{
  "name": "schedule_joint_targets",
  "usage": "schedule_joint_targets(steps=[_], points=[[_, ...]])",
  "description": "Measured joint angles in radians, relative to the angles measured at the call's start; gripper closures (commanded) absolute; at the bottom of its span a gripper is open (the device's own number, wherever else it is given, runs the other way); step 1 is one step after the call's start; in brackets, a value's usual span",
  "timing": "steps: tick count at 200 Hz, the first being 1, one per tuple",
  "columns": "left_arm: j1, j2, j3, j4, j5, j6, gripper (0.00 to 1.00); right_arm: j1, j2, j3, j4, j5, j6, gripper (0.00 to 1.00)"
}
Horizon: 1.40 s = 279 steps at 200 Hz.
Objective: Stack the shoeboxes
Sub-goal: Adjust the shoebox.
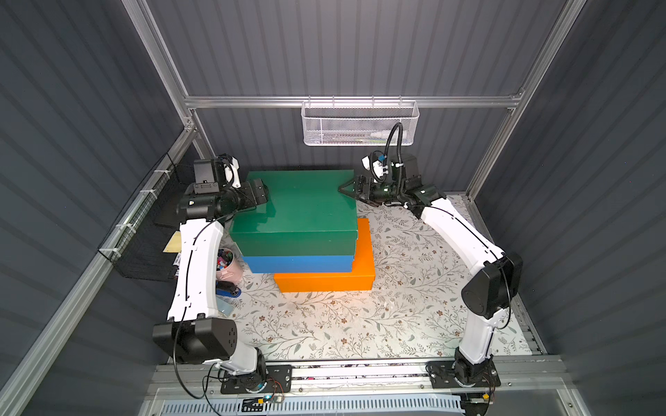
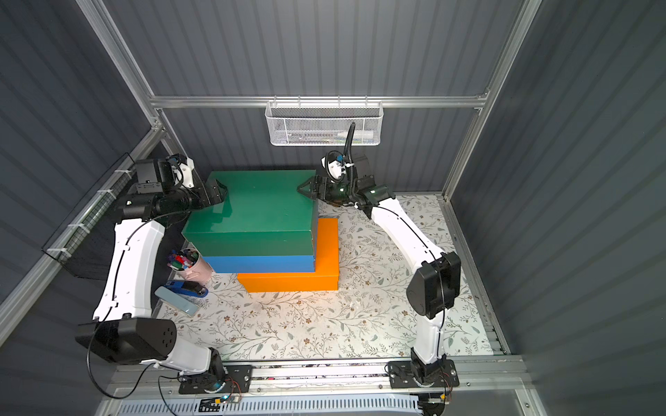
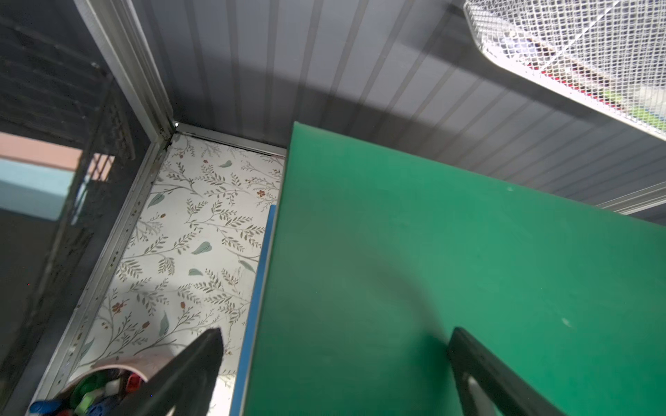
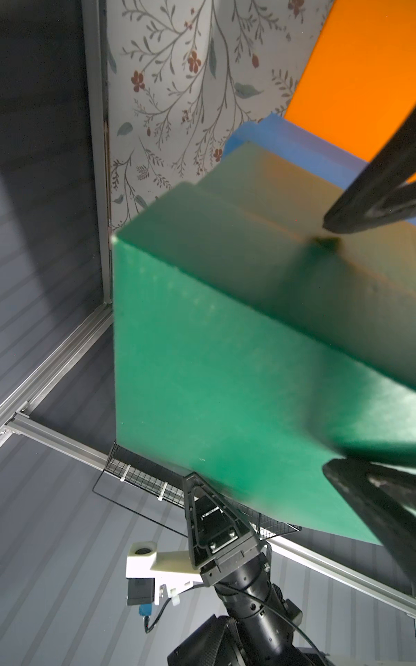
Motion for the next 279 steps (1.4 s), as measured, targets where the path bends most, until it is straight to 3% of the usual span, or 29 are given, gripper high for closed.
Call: schedule_joint_targets(steps=[152, 279], points=[[0.000, 0.150, 0.156, -0.001, 0.043, 0.022, 0.00, 0.014, 0.043, 0.064, -0.024, 0.013, 0.014, 0.01], [-0.017, 0.156, 0.170, -0.004, 0.022, 0.022, 0.00, 0.006, 0.060, 0.104, -0.055, 0.027, 0.000, 0.01]])
